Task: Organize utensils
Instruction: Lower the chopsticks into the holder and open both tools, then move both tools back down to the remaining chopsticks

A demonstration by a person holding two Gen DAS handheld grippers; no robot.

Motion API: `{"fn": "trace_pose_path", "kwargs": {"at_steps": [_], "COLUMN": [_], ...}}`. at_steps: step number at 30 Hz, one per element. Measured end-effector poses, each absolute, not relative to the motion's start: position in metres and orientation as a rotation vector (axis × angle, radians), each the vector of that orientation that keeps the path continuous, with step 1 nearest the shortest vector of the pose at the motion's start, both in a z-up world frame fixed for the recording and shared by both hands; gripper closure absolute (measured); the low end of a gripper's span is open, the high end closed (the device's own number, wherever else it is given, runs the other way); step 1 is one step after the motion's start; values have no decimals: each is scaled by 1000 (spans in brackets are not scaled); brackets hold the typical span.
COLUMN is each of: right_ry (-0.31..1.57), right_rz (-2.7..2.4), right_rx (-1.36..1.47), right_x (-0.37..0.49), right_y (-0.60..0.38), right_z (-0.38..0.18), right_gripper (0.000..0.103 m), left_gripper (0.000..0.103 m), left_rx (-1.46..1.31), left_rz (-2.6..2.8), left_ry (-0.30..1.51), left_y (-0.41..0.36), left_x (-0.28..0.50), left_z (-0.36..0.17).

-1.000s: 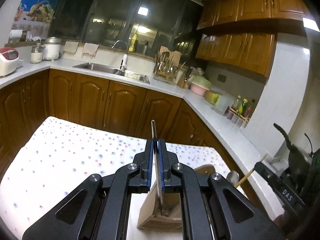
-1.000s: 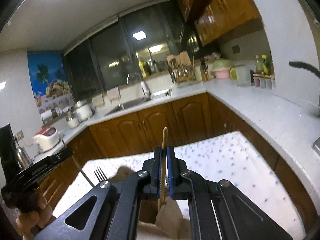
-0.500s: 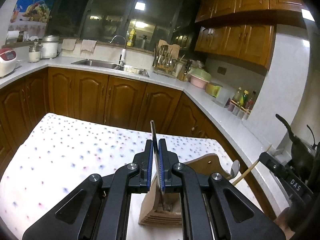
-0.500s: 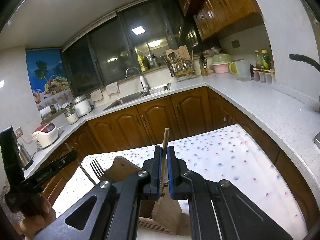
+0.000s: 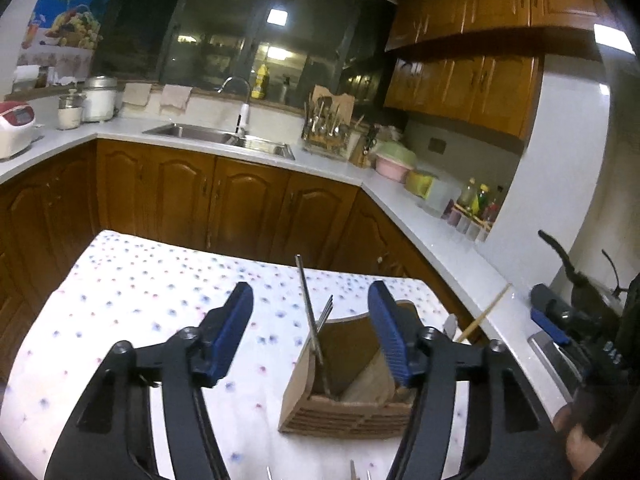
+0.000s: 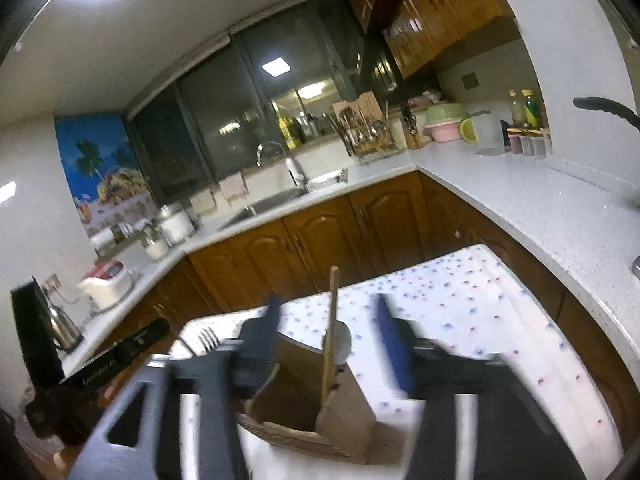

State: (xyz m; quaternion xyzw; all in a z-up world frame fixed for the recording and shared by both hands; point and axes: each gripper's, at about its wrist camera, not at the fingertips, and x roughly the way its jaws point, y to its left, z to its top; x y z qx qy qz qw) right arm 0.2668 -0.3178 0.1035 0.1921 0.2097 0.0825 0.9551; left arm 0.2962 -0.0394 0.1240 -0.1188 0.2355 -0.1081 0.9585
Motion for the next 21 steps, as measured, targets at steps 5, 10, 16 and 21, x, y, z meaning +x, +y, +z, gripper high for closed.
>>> {"fn": "trace_pose_path", "kwargs": {"at_steps": [5,10,16,21], "right_ry": [358,351,397,467], "right_rz": [190,210,210,201], "right_rx": [406,414,432,442], "right_x": [238,206,168,146], "right_y": [-319,-318,-317,-318], "right_z": [119,121,102,80], "right_gripper": [3,2,2,2], "left_gripper": [21,20,20,20], "left_rx": [-267,-267,-298,-316], "left_rz": [-195,-166,-143,-124], "left_ry": [469,488,542,601], "left_y": [-21,-7,8,18], "left_x": [262,227,193,168], "left_z": [129,124,104,81]}}
